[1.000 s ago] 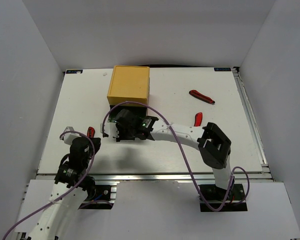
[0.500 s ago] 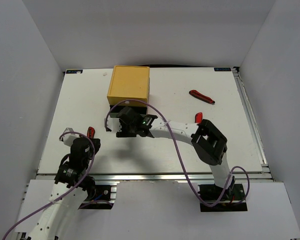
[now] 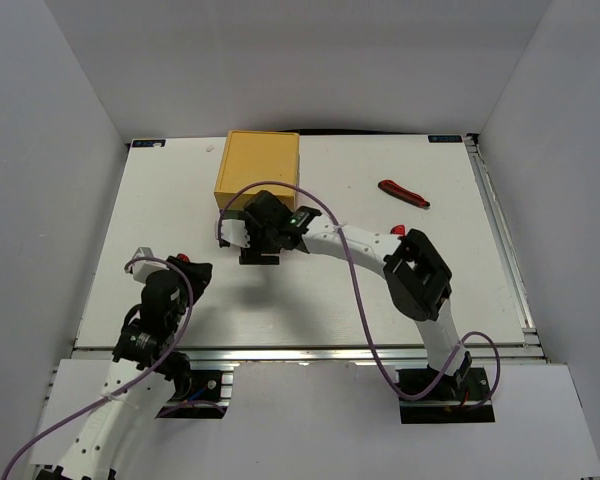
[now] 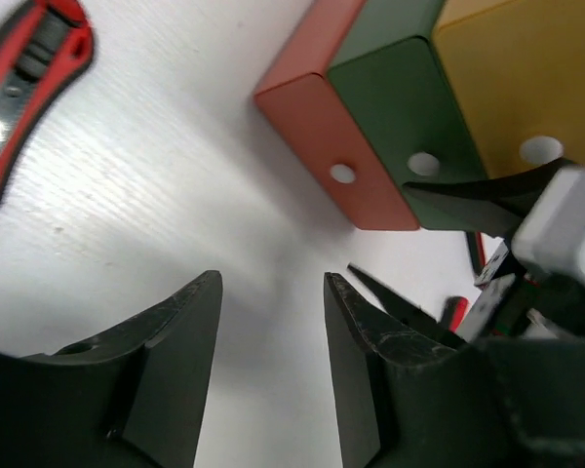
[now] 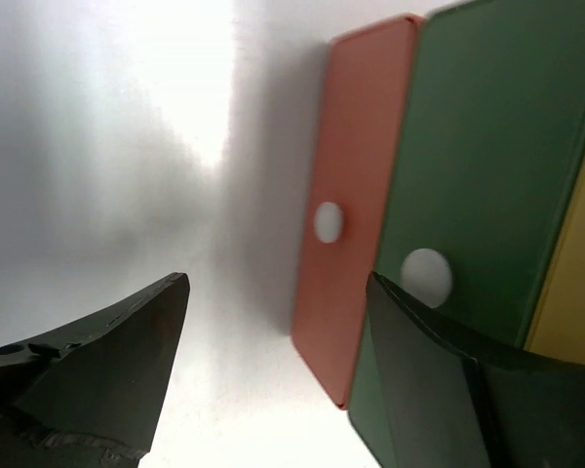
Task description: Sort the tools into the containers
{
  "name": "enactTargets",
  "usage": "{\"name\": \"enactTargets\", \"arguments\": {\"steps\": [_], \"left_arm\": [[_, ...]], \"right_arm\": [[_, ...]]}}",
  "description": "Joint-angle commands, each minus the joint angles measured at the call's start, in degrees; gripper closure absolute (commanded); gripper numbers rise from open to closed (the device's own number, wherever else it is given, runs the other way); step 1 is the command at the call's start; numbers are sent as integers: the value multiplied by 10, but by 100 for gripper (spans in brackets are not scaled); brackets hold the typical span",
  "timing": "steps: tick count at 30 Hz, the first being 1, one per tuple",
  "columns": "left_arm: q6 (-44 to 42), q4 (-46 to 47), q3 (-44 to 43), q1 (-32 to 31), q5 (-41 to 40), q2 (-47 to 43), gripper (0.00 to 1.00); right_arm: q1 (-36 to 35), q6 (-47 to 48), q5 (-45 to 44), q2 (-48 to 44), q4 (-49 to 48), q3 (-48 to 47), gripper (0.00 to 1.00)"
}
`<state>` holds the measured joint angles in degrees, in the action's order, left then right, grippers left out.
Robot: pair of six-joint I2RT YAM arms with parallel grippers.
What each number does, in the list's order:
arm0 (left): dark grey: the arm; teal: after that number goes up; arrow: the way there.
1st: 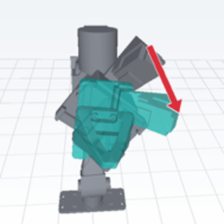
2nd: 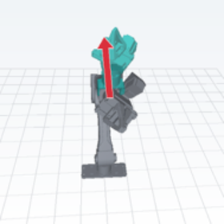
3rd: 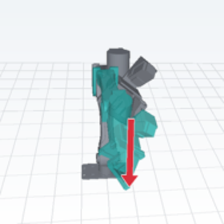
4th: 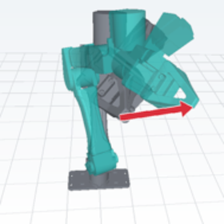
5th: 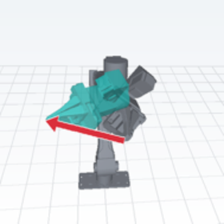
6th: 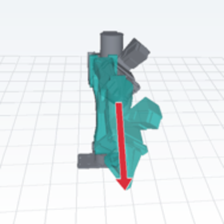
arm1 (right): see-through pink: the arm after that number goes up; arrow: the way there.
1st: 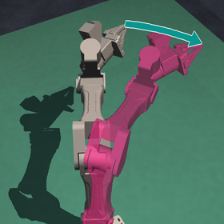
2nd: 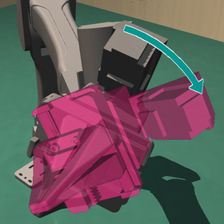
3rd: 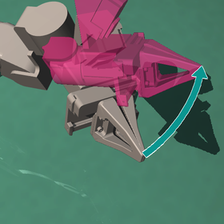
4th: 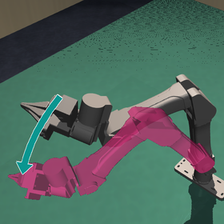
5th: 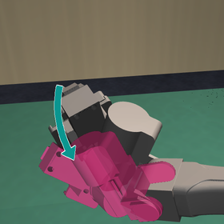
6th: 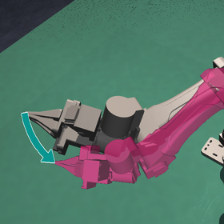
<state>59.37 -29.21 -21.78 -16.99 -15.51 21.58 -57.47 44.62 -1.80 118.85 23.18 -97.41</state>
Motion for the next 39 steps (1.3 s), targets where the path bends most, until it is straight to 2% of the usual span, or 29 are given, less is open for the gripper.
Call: {"name": "enactTargets", "arguments": {"steps": [1, 3, 5, 8, 9, 10, 11, 12, 13, 14, 15, 19, 20, 21, 24, 28, 31, 39], "left_arm": [[1, 84, 21, 0, 52, 15, 43], [7, 133, 30, 0, 80, 27, 45], [13, 171, 45, 0, 100, 51, 46], [37, 270, 77, 0, 144, 104, 52], [52, 331, 86, 0, 152, 120, 56], [60, 360, 94, 0, 179, 137, 59], [68, 394, 110, 0, 187, 175, 62], [80, 453, 116, 0, 190, 194, 65], [86, 481, 120, 0, 194, 216, 65], [89, 513, 125, -1, 203, 261, 65], [94, 570, 128, -1, 207, 287, 63], [86, 652, 102, -1, 226, 417, 46], [85, 669, 95, -1, 241, 444, 45], [86, 701, 76, -1, 249, 494, 44], [87, 737, 40, -1, 268, 571, 43], [88, 769, 15, -1, 278, 644, 42], [115, 828, 5, -1, 288, 701, 42], [155, 920, 4, -1, 275, 779, 42]], "right_arm": [[8, 20, 144, -76, 81, -27, 20], [11, 18, 176, -101, 92, -31, 20], [30, 10, 248, -137, 116, -45, 21], [76, -30, 355, -200, 90, -29, 26], [96, -37, 400, -221, 69, -11, 27], [137, -39, 507, -276, 38, 18, 27], [154, -77, 542, -311, -12, 60, 27], [168, -108, 562, -342, -150, 160, 24], [183, -128, 566, -393, -198, 200, 18], [189, -138, 563, -410, -218, 224, 16], [199, -132, 567, -418, -185, 228, 17], [245, -148, 592, -413, -89, 201, 24], [255, -153, 595, -415, -82, 204, 24], [264, -162, 600, -417, -80, 208, 25], [305, -187, 609, -433, -95, 231, 25], [334, -197, 613, -446, -109, 251, 25], [351, -198, 615, -448, -111, 262, 25], [380, -199, 622, -455, -112, 281, 25]]}}
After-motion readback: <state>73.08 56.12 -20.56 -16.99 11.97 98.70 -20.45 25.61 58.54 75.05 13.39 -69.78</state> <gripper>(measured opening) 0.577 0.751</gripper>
